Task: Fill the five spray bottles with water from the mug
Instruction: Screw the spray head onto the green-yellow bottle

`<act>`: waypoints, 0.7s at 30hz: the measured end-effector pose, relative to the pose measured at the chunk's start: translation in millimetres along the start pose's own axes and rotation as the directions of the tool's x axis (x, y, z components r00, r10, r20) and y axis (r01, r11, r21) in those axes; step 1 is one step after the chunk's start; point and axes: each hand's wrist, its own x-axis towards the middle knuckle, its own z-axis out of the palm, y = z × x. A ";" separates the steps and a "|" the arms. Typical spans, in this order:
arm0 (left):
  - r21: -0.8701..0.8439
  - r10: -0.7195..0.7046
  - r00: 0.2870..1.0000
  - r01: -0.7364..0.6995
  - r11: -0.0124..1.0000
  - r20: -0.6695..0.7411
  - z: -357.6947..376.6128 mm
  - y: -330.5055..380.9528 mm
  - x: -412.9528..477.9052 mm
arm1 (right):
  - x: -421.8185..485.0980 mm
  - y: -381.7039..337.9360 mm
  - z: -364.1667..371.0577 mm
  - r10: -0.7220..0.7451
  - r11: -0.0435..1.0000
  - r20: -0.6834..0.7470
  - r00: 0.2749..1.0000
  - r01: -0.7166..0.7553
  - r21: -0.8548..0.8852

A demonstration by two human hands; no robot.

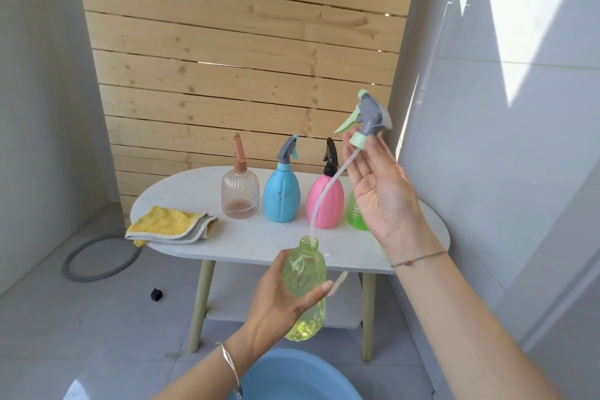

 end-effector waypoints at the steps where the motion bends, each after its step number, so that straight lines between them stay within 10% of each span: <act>1: -0.004 0.014 1.000 -0.014 1.000 -0.018 -1.7 0.0 1.9 | -0.5 3.3 -2.9 0.017 0.999 0.012 1.000 -0.016 -0.050; 8: 0.056 0.113 0.990 -0.109 0.992 -0.085 -18.6 3.1 19.5 | -12.5 34.3 -35.0 0.274 0.709 0.163 0.948 -0.085 -0.700; 21: 0.131 0.157 0.984 -0.145 0.981 -0.089 -35.1 7.7 21.9 | -12.4 41.6 -35.3 0.345 0.573 0.200 0.917 -0.037 -0.819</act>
